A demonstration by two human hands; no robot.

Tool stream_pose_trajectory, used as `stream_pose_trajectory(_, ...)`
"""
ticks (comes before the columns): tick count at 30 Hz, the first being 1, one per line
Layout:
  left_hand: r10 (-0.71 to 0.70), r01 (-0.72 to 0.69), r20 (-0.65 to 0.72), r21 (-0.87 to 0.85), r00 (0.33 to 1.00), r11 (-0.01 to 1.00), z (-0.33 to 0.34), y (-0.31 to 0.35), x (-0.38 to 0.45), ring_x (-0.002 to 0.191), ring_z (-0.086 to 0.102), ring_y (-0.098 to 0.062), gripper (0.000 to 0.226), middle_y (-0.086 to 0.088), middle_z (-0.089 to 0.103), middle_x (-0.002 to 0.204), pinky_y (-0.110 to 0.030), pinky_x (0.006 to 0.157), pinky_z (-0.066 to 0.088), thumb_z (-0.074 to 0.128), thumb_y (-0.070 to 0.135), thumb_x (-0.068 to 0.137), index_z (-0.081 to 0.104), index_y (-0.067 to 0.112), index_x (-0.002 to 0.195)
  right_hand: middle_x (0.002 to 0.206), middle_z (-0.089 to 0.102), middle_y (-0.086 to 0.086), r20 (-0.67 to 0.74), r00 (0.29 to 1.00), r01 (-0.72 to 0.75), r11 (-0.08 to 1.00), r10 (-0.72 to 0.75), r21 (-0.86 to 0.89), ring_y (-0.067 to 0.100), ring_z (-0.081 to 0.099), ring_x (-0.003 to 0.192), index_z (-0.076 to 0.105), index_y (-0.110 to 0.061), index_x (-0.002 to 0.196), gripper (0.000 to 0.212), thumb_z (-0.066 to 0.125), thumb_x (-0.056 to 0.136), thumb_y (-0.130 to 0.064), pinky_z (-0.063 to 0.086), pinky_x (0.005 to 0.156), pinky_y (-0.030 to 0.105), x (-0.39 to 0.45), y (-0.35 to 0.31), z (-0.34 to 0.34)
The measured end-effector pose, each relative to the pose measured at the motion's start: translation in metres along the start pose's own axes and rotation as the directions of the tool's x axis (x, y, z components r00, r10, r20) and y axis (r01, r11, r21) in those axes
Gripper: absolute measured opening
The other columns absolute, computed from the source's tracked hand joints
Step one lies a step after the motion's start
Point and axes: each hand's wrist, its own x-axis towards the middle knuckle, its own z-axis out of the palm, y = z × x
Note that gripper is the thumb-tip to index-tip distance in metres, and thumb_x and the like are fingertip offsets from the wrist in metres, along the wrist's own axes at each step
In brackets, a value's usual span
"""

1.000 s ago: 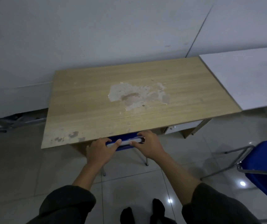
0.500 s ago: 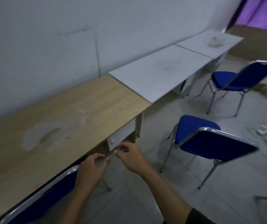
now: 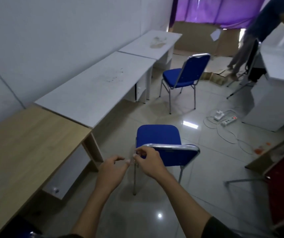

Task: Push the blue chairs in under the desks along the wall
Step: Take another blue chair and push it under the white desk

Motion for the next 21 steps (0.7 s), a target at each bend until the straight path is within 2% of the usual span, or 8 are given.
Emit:
stream_pose_trajectory(3,0.069,-0.073,0.059,0.057,0.996,0.996,0.041,0.028,0.030,0.098,0.060,0.002,0.032,0.018,0.066,0.111,-0.025,0.076,0.050,0.068,0.057,0.090,0.070,0.036,0.115,0.104,0.062,-0.023,-0.075,0.997,-0.025,0.999,0.023,-0.037,-0.004,0.059,0.097,0.067,-0.031,0.117,0.022,0.070,0.095,-0.035,0.045,0.078,0.014,0.020,0.029,-0.035)
stream_pose_trajectory(6,0.144,-0.154,0.085,0.123,0.986,0.980,0.072,0.047,0.060,0.089,0.058,0.008,0.036,0.024,0.065,0.102,-0.017,0.067,0.045,0.064,0.063,0.089,0.072,0.037,0.112,0.118,0.060,-0.012,-0.122,0.992,-0.048,0.991,0.033,-0.123,0.004,0.057,0.106,0.065,-0.024,0.127,0.032,0.068,0.097,-0.035,0.051,0.093,0.025,0.040,0.054,-0.063)
stream_pose_trajectory(9,0.156,-0.172,0.131,0.118,0.979,0.978,0.102,0.061,0.089,0.096,0.066,0.001,0.047,0.020,0.070,0.106,-0.032,0.079,0.062,0.061,0.069,0.083,0.072,0.034,0.112,0.134,0.060,-0.002,-0.195,0.979,-0.103,0.967,0.058,-0.233,0.016,0.056,0.123,0.065,-0.021,0.132,0.039,0.069,0.096,-0.035,0.048,0.107,0.039,0.058,0.080,-0.089)
stream_pose_trajectory(12,0.156,-0.186,0.164,0.189,0.974,0.964,0.127,0.068,0.113,0.111,0.065,-0.008,0.041,0.013,0.069,0.123,-0.033,0.092,0.057,0.068,0.061,0.090,0.071,0.031,0.118,0.147,0.051,0.000,-0.204,0.965,-0.230,0.901,0.162,-0.369,0.022,0.042,0.140,0.061,-0.027,0.135,0.050,0.064,0.093,-0.054,0.028,0.118,0.054,0.068,0.103,-0.106)
stream_pose_trajectory(14,0.127,-0.170,0.194,0.220,0.973,0.961,0.148,0.070,0.135,0.114,0.063,-0.009,0.042,0.012,0.068,0.126,-0.033,0.096,0.055,0.069,0.062,0.089,0.070,0.032,0.119,0.157,0.039,0.000,-0.152,0.953,-0.302,0.832,0.261,-0.465,0.023,0.026,0.150,0.056,-0.034,0.140,0.065,0.055,0.088,-0.073,0.013,0.118,0.064,0.080,0.121,-0.117)
stream_pose_trajectory(16,0.075,-0.139,0.241,0.259,0.968,0.956,0.165,0.073,0.152,0.113,0.062,-0.009,0.045,0.012,0.067,0.127,-0.033,0.096,0.055,0.070,0.065,0.087,0.069,0.033,0.118,0.164,0.029,-0.001,-0.113,0.943,-0.327,0.801,0.314,-0.502,0.022,0.014,0.155,0.054,-0.040,0.141,0.078,0.046,0.080,-0.088,0.008,0.117,0.068,0.089,0.133,-0.125)
stream_pose_trajectory(18,0.026,-0.124,0.292,0.325,0.956,0.938,0.177,0.070,0.159,0.112,0.062,-0.007,0.050,0.014,0.067,0.125,-0.034,0.096,0.055,0.068,0.070,0.084,0.069,0.034,0.118,0.168,0.022,-0.006,-0.107,0.952,-0.299,0.805,0.286,-0.513,0.019,0.004,0.156,0.057,-0.046,0.135,0.085,0.042,0.068,-0.097,0.006,0.115,0.067,0.087,0.142,-0.124)
stream_pose_trajectory(21,0.004,-0.147,0.323,0.422,0.946,0.895,0.195,0.065,0.171,0.106,0.061,-0.003,0.058,0.017,0.069,0.122,-0.039,0.102,0.052,0.055,0.080,0.085,0.069,0.036,0.121,0.169,0.016,-0.014,-0.124,0.976,-0.217,0.827,0.179,-0.519,0.016,-0.005,0.156,0.063,-0.053,0.115,0.074,0.049,0.058,-0.098,-0.002,0.112,0.063,0.091,0.155,-0.119)
